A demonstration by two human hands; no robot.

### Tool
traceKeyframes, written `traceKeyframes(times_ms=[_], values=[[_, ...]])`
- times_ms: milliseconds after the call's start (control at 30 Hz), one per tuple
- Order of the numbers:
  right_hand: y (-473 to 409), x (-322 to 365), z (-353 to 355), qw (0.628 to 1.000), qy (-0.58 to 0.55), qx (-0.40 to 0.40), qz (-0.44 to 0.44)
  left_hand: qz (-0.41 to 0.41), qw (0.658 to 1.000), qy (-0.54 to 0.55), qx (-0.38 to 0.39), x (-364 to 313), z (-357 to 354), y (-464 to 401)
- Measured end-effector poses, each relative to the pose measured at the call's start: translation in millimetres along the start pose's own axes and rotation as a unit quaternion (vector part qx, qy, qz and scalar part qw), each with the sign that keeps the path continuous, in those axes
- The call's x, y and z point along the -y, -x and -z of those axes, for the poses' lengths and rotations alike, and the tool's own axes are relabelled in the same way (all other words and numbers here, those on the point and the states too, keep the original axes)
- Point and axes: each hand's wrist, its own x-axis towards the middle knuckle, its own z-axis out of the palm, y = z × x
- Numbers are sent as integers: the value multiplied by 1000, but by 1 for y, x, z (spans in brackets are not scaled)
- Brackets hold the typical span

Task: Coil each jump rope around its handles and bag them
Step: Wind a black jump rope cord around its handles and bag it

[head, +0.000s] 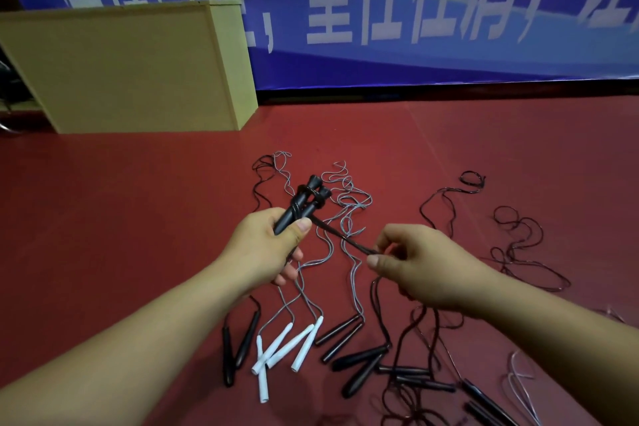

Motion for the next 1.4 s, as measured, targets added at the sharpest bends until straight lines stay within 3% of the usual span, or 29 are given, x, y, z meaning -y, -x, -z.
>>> traceKeyframes(times_ms=[133,333,500,633,833,967,1167,1400], values=[[0,4,4,999,29,-9,14,-18,1000,-18,-12,0,2,-2],[7,16,1,966,-243,69,-48,-54,990,-131,-28,9,7,-7],[14,26,3,928,-360,93,-38,-42,969,-232,76,13,0,0],[11,20,5,945,-323,31,-28,-68,937,-305,156,5,-9,8],[10,4,14,995,-81,-57,-6,-167,873,-387,247,-14,-17,29],[9,-4,21,990,-125,-47,-46,-176,873,-353,288,-20,-20,38],[9,-10,26,973,-222,36,-57,-114,916,-108,369,-24,-17,42],[9,0,5,926,-353,90,-100,-107,964,79,231,-26,-23,37]])
